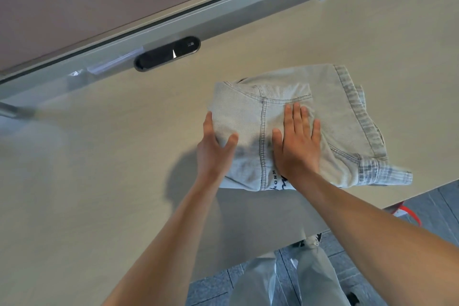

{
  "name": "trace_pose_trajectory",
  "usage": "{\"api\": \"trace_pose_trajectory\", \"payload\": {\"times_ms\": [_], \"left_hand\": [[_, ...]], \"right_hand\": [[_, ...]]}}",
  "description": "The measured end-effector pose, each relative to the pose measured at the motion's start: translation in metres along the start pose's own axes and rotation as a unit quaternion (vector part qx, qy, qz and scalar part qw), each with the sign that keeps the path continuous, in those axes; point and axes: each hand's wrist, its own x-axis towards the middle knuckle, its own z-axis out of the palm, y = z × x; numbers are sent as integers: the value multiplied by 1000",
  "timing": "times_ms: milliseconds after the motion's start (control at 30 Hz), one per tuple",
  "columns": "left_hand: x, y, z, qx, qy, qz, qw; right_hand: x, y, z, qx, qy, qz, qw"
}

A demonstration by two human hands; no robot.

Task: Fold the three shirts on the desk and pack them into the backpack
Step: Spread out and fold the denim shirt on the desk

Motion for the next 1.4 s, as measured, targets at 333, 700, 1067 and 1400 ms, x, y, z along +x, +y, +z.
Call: {"api": "trace_pose_trajectory", "payload": {"times_ms": [333, 700, 1067, 1400], "left_hand": [[-36, 41, -5, 5, 24, 40, 999], [-89, 130, 16, 149, 45, 126, 980], [-127, 243, 126, 314, -37, 172, 933], [-137, 262, 196, 133, -186, 98, 969]], "right_hand": [[2, 6, -3, 20, -13, -17, 1000], [-35, 120, -88, 20, -12, 8, 1000], [-51, 196, -97, 233, -52, 60, 969], [-79, 276, -110, 279, -54, 150, 947]]}}
